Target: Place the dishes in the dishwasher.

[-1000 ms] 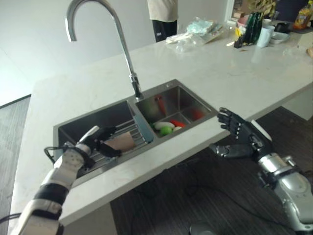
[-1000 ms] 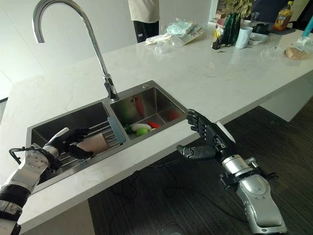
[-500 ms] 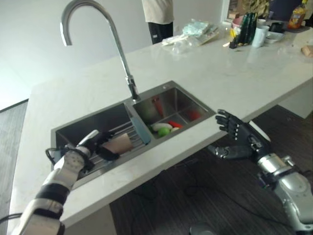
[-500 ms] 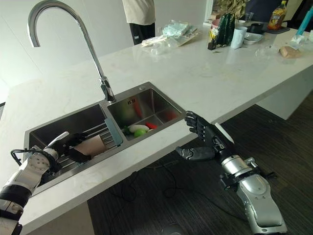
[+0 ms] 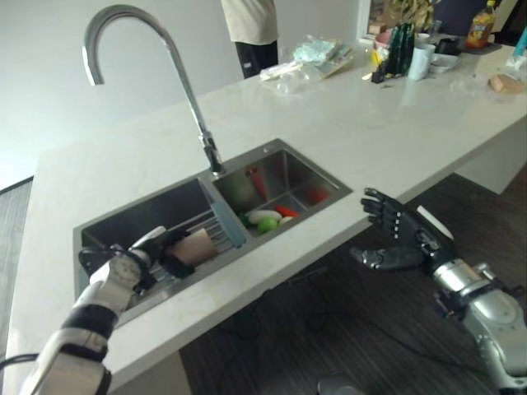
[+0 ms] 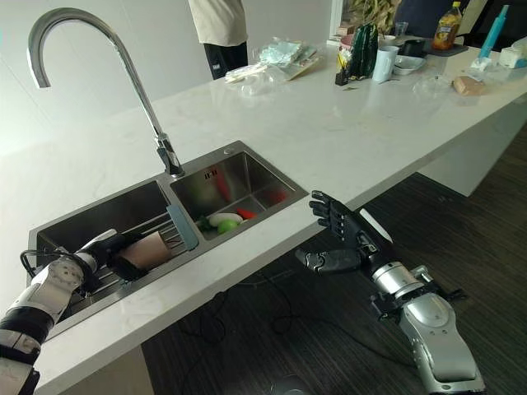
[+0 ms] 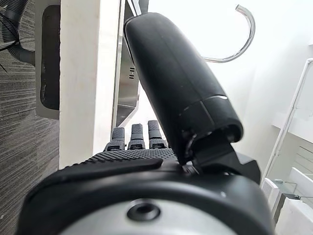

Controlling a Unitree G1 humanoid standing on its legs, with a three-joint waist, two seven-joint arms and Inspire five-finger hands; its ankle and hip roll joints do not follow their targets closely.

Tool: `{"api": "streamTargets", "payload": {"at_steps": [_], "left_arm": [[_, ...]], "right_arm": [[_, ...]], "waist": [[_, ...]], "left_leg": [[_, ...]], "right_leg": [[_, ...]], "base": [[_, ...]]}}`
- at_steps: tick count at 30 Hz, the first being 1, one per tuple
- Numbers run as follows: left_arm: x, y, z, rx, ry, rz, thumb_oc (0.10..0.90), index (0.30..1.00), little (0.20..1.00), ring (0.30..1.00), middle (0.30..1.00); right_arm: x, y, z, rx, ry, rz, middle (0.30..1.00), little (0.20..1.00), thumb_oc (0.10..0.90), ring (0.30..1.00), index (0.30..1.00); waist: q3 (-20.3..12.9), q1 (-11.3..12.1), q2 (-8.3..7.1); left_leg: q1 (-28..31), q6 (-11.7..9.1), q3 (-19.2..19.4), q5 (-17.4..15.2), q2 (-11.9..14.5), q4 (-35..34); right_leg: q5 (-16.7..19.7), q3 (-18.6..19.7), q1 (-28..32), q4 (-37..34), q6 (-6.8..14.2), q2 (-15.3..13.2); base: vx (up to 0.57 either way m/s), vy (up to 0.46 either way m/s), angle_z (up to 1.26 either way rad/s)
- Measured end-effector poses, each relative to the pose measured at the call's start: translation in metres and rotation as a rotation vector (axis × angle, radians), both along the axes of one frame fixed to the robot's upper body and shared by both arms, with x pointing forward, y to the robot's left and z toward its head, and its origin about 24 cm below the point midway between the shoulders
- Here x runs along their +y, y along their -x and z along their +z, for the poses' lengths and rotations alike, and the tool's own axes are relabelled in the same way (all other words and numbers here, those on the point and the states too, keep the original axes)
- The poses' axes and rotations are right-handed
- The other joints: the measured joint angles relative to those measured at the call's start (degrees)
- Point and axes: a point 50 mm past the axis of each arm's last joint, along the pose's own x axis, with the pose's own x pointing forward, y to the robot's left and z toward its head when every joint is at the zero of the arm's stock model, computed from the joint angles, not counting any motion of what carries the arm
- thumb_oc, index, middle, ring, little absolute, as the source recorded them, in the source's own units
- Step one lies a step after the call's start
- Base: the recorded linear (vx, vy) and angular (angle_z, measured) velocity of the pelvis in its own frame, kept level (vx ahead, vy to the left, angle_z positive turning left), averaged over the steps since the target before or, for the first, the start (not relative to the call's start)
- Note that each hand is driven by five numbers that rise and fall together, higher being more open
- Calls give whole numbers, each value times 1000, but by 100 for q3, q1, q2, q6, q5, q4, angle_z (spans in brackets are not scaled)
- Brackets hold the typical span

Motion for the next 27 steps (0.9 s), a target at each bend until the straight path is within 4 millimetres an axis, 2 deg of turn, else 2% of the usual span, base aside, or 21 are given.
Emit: {"api": "streamTargets", "payload": {"at_steps": [8, 15, 16, 20, 24, 27], "left_arm": [[-3, -3, 2, 36, 14, -35, 400, 300, 300, 300, 300], [-6, -2, 4, -26, 51, -59, 400, 300, 300, 300, 300], [-7, -1, 5, -39, 72, -53, 400, 300, 300, 300, 300], [-10, 11, 6, -188, 204, -43, 400, 300, 300, 300, 300], [-12, 23, 5, -343, 302, 37, 400, 300, 300, 300, 300], [-16, 36, 21, -556, 346, 85, 400, 300, 300, 300, 300]], "right_arm": [[-1, 2, -2, 17, 7, -3, 900, 900, 800, 900, 900], [-3, 3, -4, 27, 15, 1, 900, 900, 800, 900, 900], [-3, 3, -4, 27, 14, 1, 900, 900, 800, 900, 900], [-4, 6, -7, 40, 14, -5, 900, 900, 800, 900, 900], [-3, 6, -8, 36, 0, -16, 900, 900, 800, 900, 900], [-4, 6, -9, 22, -25, -44, 900, 900, 800, 900, 900]], "waist": [[-48, -2, 75], [-45, 29, 71], [-44, 91, 72], [-39, 196, 64], [-15, 333, 28], [18, 518, -34]], "left_leg": [[52, -4, 71, -5, -7, -73], [52, -5, 54, -4, -12, -103], [47, -5, 48, -3, -11, -107], [42, -14, -41, 15, -26, -153], [37, -13, -139, 27, -64, -172], [-53, -11, -328, 28, -89, -158]], "right_leg": [[33, 69, 21, -5, -50, 6], [34, 41, 45, -48, -51, -32], [31, 33, 54, -43, -49, -40], [7, -49, 81, -60, -35, -54], [-72, -135, 107, -32, -16, -68], [-142, -296, 119, 19, -13, -151]], "base": [[3, 0, -4], [0, -2, 0], [0, 0, 0], [-1, -17, 10], [3, -39, 16], [26, -61, 29]]}}
